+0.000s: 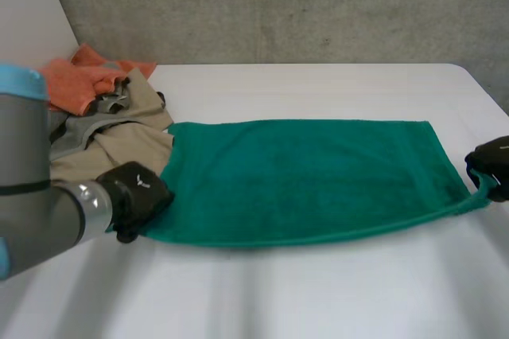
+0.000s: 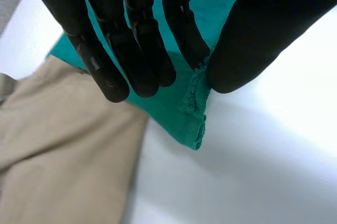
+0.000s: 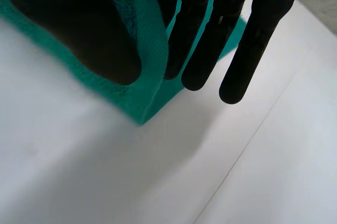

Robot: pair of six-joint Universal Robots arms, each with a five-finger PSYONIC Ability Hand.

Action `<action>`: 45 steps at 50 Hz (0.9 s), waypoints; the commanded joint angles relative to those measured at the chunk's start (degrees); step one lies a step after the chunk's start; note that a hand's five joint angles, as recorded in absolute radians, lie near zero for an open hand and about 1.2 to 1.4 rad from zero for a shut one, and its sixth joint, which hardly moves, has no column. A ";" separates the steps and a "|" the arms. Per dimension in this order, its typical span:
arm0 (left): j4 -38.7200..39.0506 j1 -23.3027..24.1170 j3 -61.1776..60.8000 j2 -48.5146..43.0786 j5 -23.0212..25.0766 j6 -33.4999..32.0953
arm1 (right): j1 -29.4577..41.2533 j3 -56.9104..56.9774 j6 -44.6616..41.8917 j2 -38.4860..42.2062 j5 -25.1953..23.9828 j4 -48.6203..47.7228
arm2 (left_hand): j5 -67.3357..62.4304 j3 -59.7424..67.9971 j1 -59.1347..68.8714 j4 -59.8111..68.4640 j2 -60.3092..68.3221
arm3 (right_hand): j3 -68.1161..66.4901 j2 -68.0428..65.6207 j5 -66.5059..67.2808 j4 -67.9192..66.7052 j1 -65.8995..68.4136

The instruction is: Fold the laundry.

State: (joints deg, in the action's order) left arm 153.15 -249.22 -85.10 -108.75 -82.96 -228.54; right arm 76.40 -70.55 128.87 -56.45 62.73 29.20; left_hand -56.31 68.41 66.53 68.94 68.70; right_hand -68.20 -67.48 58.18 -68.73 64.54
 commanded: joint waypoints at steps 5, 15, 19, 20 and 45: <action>4.00 2.07 31.08 -19.63 -2.56 9.33 | 6.65 14.72 20.25 11.70 5.46 -11.69 | -13.69 11.59 13.47 11.06 11.30 | -11.80 -12.52 11.82 -11.27 15.46; 2.24 3.65 62.75 -38.63 -5.10 11.54 | 11.32 28.62 27.84 20.76 15.22 -20.31 | -13.69 11.59 13.47 11.06 11.30 | -11.80 -12.52 11.82 -11.27 15.46; 0.49 3.92 74.26 -46.02 -6.51 11.19 | 12.81 35.03 28.10 24.98 18.56 -21.11 | -13.69 11.59 13.47 11.06 11.30 | -11.80 -12.52 11.82 -11.27 15.46; -0.39 4.09 78.29 -48.47 -6.86 11.02 | 13.33 37.48 28.10 26.82 19.53 -21.11 | -13.69 11.59 13.47 11.06 11.30 | -11.80 -12.52 11.82 -11.27 15.46; 10.67 2.60 87.03 -59.57 -10.65 6.88 | 16.41 49.55 27.49 38.79 26.04 -26.21 | -13.69 11.59 13.47 11.06 11.30 | -11.80 -12.52 11.82 -11.27 15.46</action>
State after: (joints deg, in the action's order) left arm 160.62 -246.70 3.02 -168.53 -95.74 -222.05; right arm 91.93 -20.74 156.32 -18.26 88.75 4.45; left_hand -56.32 68.41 66.53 68.96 68.71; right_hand -68.20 -67.48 58.19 -68.73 64.54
